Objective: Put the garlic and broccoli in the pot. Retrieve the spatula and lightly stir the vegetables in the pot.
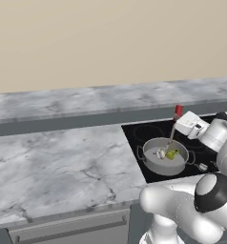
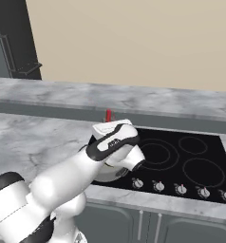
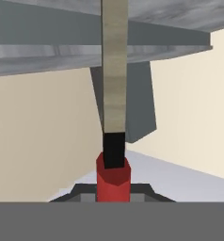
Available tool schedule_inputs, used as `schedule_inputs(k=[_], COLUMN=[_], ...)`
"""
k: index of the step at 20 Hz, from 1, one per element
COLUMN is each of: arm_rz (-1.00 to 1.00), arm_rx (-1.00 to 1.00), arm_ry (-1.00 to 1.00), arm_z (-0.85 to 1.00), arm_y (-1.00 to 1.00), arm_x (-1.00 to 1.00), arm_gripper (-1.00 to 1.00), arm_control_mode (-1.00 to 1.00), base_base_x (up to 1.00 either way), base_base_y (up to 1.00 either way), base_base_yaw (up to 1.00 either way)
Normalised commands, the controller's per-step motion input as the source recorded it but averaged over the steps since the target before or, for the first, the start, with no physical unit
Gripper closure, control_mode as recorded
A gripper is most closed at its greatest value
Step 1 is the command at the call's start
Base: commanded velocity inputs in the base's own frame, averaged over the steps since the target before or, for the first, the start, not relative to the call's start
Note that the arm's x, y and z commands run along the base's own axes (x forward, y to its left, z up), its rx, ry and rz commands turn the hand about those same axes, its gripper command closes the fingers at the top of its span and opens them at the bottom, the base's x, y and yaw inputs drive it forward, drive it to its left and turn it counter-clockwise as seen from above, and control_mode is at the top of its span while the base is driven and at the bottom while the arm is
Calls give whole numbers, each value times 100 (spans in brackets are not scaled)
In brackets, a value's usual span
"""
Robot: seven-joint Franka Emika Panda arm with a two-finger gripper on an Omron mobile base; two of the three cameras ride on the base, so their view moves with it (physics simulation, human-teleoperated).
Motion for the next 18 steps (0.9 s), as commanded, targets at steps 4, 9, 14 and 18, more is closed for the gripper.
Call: schedule_inputs(k=[4, 9, 14, 18], arm_rz=[0, 0, 0, 0], arm_rx=[0, 0, 0, -4], arm_ry=[-6, 0, 0, 0], arm_z=[-4, 2, 9, 1], arm_y=[19, 10, -32, -42], arm_x=[-35, -41, -31, -15], arm_gripper=[100, 100, 100, 100], arm_control_mode=[-100, -100, -100, -100], base_base_x=[0, 0, 0, 0], base_base_y=[0, 0, 0, 0], base_base_yaw=[0, 0, 0, 0])
